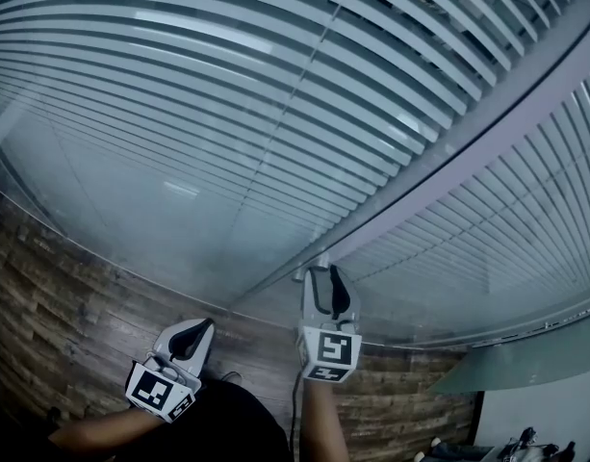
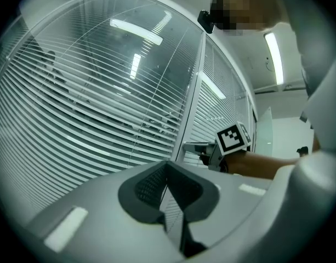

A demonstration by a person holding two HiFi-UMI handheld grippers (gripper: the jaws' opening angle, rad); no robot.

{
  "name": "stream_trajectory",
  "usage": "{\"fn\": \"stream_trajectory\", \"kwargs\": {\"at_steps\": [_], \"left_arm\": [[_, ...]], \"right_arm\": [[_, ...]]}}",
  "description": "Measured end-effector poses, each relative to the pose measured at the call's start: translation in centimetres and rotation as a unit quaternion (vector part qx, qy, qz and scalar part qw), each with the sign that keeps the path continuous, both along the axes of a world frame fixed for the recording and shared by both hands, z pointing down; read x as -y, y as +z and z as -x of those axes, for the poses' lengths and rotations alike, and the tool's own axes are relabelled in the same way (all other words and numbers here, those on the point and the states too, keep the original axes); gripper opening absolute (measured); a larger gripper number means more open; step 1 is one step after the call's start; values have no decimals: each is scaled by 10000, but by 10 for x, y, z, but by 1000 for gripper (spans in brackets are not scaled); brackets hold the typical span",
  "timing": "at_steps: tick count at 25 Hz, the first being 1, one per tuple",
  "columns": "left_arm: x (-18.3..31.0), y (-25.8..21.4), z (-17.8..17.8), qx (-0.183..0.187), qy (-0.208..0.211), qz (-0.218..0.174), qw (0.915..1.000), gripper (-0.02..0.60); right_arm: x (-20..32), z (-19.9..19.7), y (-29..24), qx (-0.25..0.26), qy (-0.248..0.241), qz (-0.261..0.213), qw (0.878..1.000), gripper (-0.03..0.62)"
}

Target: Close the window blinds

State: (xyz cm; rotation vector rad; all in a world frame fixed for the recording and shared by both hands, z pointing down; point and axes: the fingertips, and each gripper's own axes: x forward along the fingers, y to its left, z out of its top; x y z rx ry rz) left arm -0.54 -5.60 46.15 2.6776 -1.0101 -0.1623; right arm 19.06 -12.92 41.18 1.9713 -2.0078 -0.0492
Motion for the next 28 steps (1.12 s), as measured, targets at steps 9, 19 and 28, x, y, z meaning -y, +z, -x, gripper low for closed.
{"fn": "stream_trajectory", "kwargs": {"at_steps": [9, 19, 28], "left_arm": [[16, 3, -4, 10, -53, 113, 9999, -2], [11, 1, -5, 16, 3, 97, 10000, -2], [9, 7, -3, -37, 74, 138, 9999, -2]], "right_arm": [[19, -13, -2, 1452, 780, -541, 9848, 129], [17, -9, -5, 197, 288, -189, 9992, 129], [21, 4, 5, -2091, 287, 135, 9774, 127]]}}
